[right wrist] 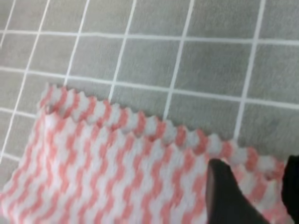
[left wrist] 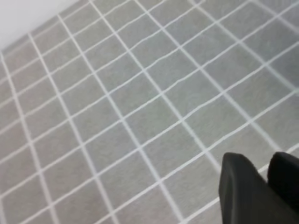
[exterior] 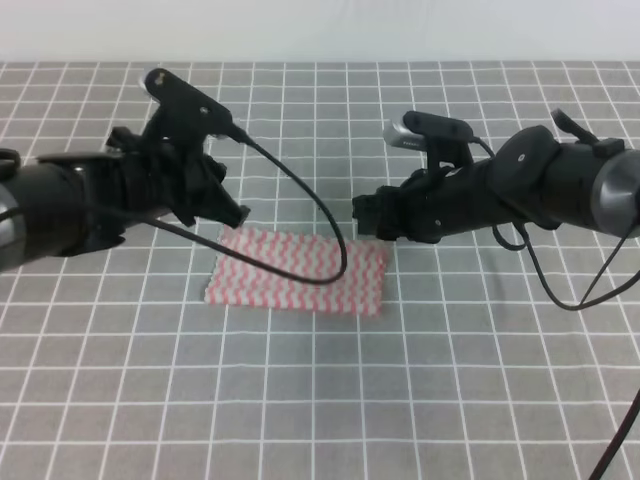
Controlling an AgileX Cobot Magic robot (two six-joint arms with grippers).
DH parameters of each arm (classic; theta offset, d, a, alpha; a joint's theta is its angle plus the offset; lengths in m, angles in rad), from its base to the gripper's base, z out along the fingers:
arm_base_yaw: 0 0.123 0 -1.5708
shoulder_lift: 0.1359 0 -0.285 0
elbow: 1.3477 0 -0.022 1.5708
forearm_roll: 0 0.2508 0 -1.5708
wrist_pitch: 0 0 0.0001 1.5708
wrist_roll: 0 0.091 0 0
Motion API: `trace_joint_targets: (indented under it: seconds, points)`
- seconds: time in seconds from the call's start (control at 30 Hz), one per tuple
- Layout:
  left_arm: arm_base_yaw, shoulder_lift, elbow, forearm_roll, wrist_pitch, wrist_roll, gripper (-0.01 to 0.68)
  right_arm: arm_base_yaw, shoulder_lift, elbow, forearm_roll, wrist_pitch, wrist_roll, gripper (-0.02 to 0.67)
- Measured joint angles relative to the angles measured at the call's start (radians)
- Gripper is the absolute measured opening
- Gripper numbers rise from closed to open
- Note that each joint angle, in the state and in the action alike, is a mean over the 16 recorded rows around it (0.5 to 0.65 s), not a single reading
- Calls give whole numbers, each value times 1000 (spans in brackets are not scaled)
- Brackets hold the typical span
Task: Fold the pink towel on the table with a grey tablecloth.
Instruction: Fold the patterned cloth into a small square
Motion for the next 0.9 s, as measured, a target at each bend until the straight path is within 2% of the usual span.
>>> trace_joint_targets:
  seconds: [0.13, 0.37, 0.57, 0.9]
  points:
    - [12, 11, 1, 0, 47, -91, 117, 0, -4, -3, -8, 24, 0, 253]
    - [28, 52, 1, -2, 140, -194, 60, -4, -18, -4, -38, 86, 21, 248]
    - [30, 113, 1, 2, 188, -206, 6, -12, -30, -5, -72, 144, 53, 243]
    - [31, 199, -1, 4, 194, -200, -1, -21, -38, -6, -99, 189, 85, 242]
